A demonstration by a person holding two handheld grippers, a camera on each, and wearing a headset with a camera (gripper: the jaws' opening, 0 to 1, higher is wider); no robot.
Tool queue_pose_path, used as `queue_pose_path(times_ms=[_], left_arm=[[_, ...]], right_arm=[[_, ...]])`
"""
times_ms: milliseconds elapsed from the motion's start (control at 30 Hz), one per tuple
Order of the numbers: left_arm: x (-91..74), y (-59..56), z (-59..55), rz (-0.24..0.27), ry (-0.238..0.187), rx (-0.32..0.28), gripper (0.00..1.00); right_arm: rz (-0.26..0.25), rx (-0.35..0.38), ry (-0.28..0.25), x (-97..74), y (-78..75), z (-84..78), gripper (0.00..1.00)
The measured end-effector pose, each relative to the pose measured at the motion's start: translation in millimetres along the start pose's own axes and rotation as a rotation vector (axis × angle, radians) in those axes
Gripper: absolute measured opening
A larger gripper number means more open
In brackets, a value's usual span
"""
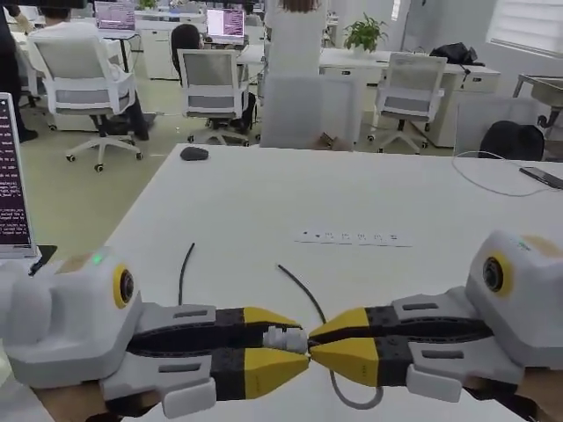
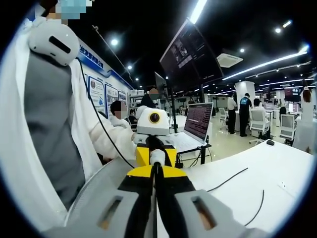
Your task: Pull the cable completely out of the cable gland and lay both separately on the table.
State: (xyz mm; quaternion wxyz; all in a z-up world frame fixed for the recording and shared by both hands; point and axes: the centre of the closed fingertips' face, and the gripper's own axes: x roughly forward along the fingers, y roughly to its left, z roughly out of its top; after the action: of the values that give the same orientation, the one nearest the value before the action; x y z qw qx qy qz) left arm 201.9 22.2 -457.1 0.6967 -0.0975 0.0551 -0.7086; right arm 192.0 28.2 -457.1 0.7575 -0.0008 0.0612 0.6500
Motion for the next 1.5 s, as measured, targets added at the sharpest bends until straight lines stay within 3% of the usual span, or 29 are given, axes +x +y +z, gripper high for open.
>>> queue_pose_path(times_ms=[200, 800, 967, 1233, 1500], left_arm=[[0.3, 0.6, 0.3, 0.001, -0.007, -0.004, 0.17], [-4.8, 9.0, -4.9, 0.041, -0.006, -0.012, 0.16], [-8.4, 11.5, -7.0, 0.052, -0.009, -0.024, 0.16], [-15.1, 15.8, -0.1, 0.071, -0.057, -0.056, 0.16], [-9.4, 13.7, -6.8, 0.057, -0.034, -0.067, 0.16]], right_arm=[[-0.002, 0.021, -0.003, -0.4, -2.0, -0.2, 0.03], [-0.004, -0.011, 0.045, -3.8, -9.6, -11.9, 0.03], [-0.01, -0.022, 0.079, -11.3, -12.2, -22.9, 0.03], [-0.065, -0.012, 0.144, -30.8, -23.4, -46.8, 0.03], [-0.086, 0.007, 0.178, -40.6, -25.6, -66.3, 0.03]])
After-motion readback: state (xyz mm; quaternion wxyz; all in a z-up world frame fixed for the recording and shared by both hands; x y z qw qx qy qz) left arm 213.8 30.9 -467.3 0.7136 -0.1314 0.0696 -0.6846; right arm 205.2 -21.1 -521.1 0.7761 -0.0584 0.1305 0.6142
